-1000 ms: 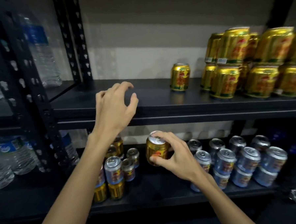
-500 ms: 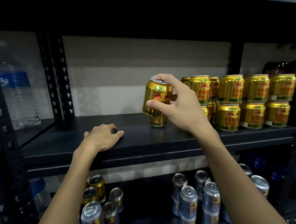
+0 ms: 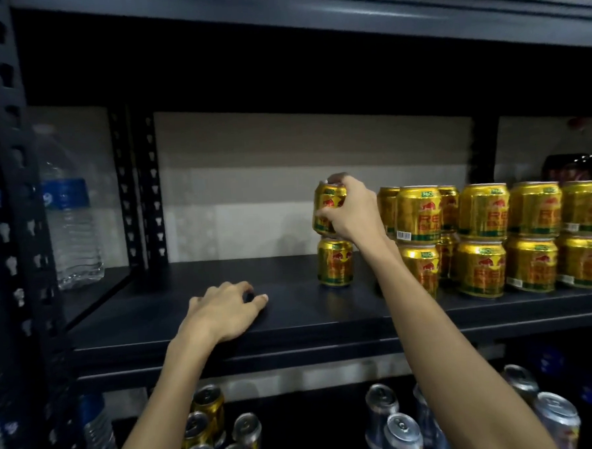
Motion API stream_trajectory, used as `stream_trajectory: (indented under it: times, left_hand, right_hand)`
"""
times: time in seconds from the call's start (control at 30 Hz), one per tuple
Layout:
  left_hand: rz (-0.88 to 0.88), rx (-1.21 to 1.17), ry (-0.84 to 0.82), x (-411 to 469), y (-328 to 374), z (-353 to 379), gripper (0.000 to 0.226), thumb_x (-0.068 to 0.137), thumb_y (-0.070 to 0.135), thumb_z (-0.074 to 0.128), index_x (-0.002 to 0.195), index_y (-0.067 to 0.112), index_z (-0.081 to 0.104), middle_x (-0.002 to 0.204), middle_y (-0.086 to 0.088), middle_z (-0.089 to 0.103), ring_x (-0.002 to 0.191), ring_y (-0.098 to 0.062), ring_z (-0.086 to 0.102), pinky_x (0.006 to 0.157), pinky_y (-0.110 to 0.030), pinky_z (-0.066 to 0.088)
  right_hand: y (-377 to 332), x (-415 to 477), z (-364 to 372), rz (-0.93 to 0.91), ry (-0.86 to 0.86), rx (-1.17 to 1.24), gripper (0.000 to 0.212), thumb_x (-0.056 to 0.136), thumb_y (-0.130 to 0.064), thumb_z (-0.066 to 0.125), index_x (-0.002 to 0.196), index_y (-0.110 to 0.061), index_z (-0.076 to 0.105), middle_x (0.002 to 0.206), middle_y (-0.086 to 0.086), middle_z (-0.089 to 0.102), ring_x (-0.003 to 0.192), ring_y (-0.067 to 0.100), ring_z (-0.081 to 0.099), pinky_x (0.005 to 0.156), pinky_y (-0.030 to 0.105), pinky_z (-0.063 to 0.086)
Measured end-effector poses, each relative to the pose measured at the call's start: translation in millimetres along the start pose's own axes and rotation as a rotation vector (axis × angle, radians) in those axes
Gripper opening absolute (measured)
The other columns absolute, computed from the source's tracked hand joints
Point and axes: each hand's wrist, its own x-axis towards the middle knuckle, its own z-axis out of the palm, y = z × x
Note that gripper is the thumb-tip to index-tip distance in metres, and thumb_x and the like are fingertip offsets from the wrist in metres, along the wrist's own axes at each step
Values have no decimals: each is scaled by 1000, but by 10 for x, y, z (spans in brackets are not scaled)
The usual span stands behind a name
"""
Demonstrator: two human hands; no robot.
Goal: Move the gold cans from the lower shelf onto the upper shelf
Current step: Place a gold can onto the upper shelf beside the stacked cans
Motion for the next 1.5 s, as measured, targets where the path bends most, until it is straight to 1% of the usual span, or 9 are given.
stream_trajectory:
  times: [0.1,0.4,0.63,0.87,1.1,1.23,1.37,1.4,1.5]
  left_hand:
    - [6,-6,4,-11,4,3,49,98,62,32,134,35,51,139,2,50,129,-23,44,103,-44,31]
    - [17,0,6,-22,11,4,49,98,62,31,134,35,51,138,3,51,128,-23,45,100,-44,32]
    - [13,0,-1,-22,17,-6,50,98,62,31,136,34,50,139,2,50,129,-24,44,100,-45,31]
    - [12,-3,-7,-33,14,-9,51,98,62,31,136,34,50,140,1,50,130,-25,43,101,-45,32]
    - [12,-4,4,-34,17,-6,51,98,62,32,136,34,50,139,1,51,128,-25,45,101,-45,32]
    - [11,-27,23,-38,6,2,48,98,61,34,131,33,54,135,2,54,124,-24,48,100,-45,33]
    - [19,-126,183,-107,-20,41,41,97,58,40,119,30,60,121,2,63,107,-23,59,87,-40,42]
    - [15,-141,264,-158,-6,51,39,97,56,41,117,30,61,115,1,65,101,-24,61,80,-38,45]
    - [6,-116,533,-355,57,114,32,97,50,42,108,30,64,98,4,68,88,-24,62,68,-33,38]
  right_hand:
    - [57,-12,51,16,4,-12,58,88,-12,77,139,-18,51,135,11,57,124,27,56,88,29,48]
    - [123,-76,71,46,-7,8,62,91,-11,71,145,-17,42,130,11,58,120,25,57,89,31,50]
    - [198,-286,190,58,-68,-41,97,92,-16,74,159,-37,7,143,17,42,128,32,51,102,50,48]
    - [208,-329,204,52,-76,-65,105,96,-18,69,159,-44,-11,140,19,44,123,32,56,104,51,47]
    - [220,-372,191,40,-81,-17,103,98,-17,67,159,-43,-13,142,19,42,126,31,53,107,50,44]
    - [223,-433,206,22,-71,-1,108,96,-19,69,158,-45,-16,156,22,30,141,36,42,113,54,38]
    - [217,-740,286,-40,-3,2,109,96,-27,69,153,-49,-21,168,21,3,156,36,9,122,55,24]
    - [212,-851,309,-57,7,16,108,95,-27,69,153,-49,-19,168,19,3,156,34,7,123,56,22]
    - [200,-1220,382,-117,39,61,102,94,-28,70,157,-46,-8,166,11,16,153,30,20,119,59,32]
